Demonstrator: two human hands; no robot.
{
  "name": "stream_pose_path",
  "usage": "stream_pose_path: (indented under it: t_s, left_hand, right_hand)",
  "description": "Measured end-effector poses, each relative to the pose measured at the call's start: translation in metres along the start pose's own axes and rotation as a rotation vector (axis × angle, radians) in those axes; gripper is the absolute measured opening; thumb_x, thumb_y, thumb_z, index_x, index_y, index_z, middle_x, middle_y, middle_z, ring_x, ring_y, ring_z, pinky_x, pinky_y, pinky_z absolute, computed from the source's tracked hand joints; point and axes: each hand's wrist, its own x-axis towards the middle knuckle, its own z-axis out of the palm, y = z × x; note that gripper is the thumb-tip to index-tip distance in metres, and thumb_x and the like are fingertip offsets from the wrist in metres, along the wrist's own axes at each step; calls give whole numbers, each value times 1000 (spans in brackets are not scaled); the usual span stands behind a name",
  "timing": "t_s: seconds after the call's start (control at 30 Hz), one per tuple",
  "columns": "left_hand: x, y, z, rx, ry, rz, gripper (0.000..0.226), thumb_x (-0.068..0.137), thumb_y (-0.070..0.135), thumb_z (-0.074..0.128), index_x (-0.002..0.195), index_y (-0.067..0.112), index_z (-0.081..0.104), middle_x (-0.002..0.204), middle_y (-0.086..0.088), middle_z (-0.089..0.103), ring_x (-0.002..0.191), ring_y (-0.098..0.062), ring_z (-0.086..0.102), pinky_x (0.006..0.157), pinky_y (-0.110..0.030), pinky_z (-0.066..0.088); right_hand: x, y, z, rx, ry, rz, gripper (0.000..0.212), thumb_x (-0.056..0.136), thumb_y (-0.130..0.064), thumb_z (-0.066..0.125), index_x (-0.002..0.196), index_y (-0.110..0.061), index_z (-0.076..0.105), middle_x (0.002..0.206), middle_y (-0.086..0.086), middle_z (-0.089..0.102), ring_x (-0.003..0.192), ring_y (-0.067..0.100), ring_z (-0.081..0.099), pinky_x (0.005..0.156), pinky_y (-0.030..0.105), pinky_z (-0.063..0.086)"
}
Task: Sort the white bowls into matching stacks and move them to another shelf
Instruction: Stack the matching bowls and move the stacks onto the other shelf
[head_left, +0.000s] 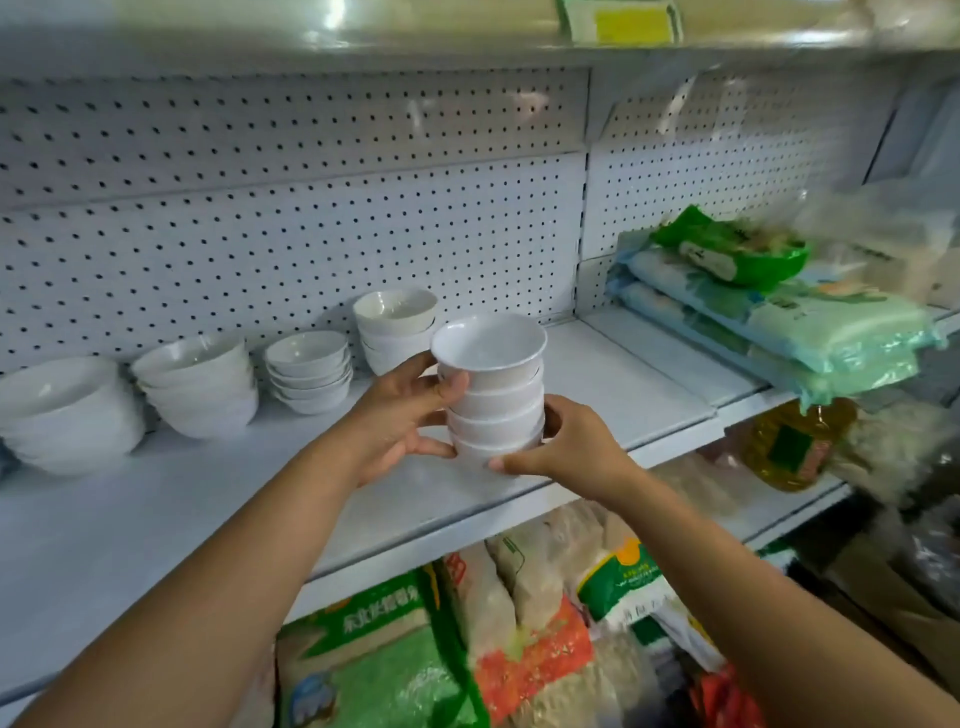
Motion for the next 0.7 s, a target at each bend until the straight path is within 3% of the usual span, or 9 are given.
stream_pose_path:
  t_s: [0.1, 0.27, 0.43, 0.7]
  left_hand:
    - [35, -10, 6, -45, 43, 8, 69, 65, 45, 87, 130, 34, 65, 119, -1, 74, 114, -33, 68, 82, -59, 60]
    - [78, -27, 7, -79, 118, 29, 62, 78, 36, 87, 134, 33, 61, 127, 2, 72, 122, -31, 66, 80, -54, 60]
    - [114, -35, 4, -30, 187, 39, 78, 64, 45, 91, 135, 35, 61, 134, 2, 67, 124, -23, 65, 84, -59, 61]
    - [163, -40, -10, 44, 273, 48, 91, 61, 56, 91, 142, 38, 54, 136, 0, 64, 125, -18, 63, 85, -54, 62]
  right_hand:
    - [39, 21, -14, -38, -32, -1, 67, 51, -47, 96, 108, -28, 68, 97, -12, 74, 89, 7, 69, 76, 26, 55]
    - [85, 42, -25, -42, -122, -2, 65, 56, -39, 98, 112, -30, 66, 101, -13, 73, 90, 6, 68, 74, 22, 53]
    - [123, 64, -27, -21, -153, 0, 60, 58, -32, 97, 111, -28, 68, 100, -12, 74, 90, 6, 69, 75, 23, 51]
    - [173, 82, -20, 8, -149, -4, 61, 60, -34, 97, 113, -36, 65, 104, -18, 73, 97, 4, 68, 82, 23, 54]
